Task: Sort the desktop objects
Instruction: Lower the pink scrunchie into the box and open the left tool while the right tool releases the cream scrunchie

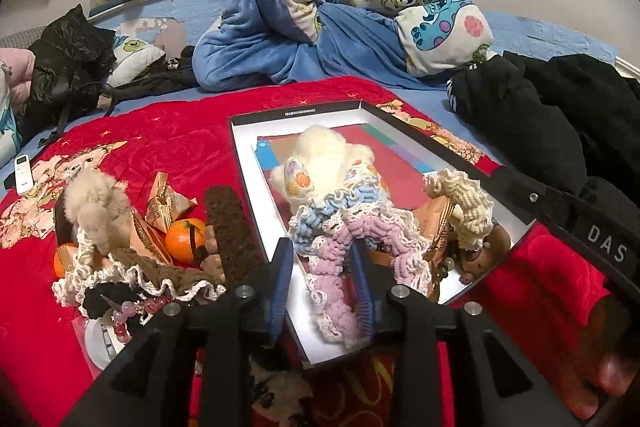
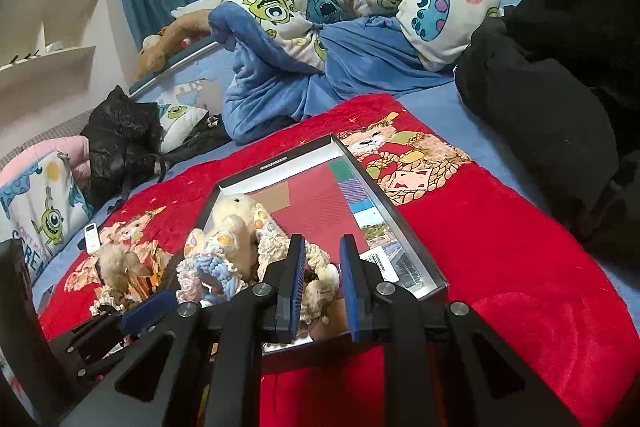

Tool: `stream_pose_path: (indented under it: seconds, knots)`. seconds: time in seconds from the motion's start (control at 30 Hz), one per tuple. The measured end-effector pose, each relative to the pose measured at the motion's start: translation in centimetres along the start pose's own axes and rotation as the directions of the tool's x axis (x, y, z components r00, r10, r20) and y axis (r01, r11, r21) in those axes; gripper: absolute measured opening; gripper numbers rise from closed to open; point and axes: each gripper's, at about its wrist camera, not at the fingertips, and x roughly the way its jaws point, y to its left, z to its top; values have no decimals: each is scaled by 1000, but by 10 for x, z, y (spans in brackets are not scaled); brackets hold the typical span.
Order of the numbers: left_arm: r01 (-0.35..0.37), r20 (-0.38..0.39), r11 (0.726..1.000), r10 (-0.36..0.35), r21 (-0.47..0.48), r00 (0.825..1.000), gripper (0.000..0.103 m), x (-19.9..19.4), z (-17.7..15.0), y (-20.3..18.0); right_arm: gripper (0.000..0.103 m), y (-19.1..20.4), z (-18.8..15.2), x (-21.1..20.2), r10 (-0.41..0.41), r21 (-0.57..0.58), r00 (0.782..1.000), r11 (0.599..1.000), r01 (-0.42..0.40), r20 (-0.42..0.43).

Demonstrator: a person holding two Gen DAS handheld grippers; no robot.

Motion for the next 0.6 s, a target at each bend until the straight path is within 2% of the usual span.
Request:
stream_pose_path:
  seconds: [0.17, 0.23, 0.3, 0.33, 0.37, 0.4, 0.43, 0.47, 0.5, 0.53, 0.57, 0.6]
  knots:
    - [4, 17, 1000, -4, -12, 1000, 35, -5, 1, 5, 19, 6, -1, -5, -11, -26, 1000, 1000, 11, 8]
    - [-7, 31, 1000, 7, -17, 999, 45, -9, 1, 7, 19, 10, -2, -7, -16, -42, 1000, 999, 17, 10]
    - [-6, 49, 1000, 8, -29, 999, 65, -14, 0, 8, 19, 15, -4, -10, -54, -66, 998, 996, 56, 29]
    - [-5, 58, 999, 7, -36, 998, 68, -16, 1, 10, 19, 17, -5, -12, -66, -75, 997, 995, 68, 38]
    - [-3, 66, 999, 5, -43, 998, 75, -19, 1, 12, 20, 20, -5, -15, -75, -85, 996, 993, 79, 46]
    - [3, 74, 999, 1, -50, 997, 88, -21, 1, 13, 21, 22, -6, -17, -87, -91, 995, 992, 92, 54]
    - [10, 85, 998, -5, -57, 996, 95, -24, 0, 15, 27, 24, -6, -19, -97, -98, 994, 990, 103, 59]
    - [18, 98, 998, -11, -62, 995, 103, -27, -1, 16, 40, 26, -7, -22, -107, -103, 992, 988, 114, 64]
    - [13, 110, 997, -6, -70, 994, 103, -30, -2, 18, 50, 27, -7, -24, -119, -102, 990, 987, 126, 69]
    - [-2, 112, 997, 11, -81, 994, 103, -32, -3, 20, 74, 29, -9, -29, -139, -97, 987, 984, 147, 85]
    - [-12, 110, 996, 21, -87, 994, 103, -34, -3, 21, 93, 30, -10, -34, -150, -96, 984, 983, 159, 100]
    - [-17, 113, 996, 27, -89, 993, 103, -37, -3, 22, 102, 33, -11, -40, -153, -103, 981, 981, 165, 118]
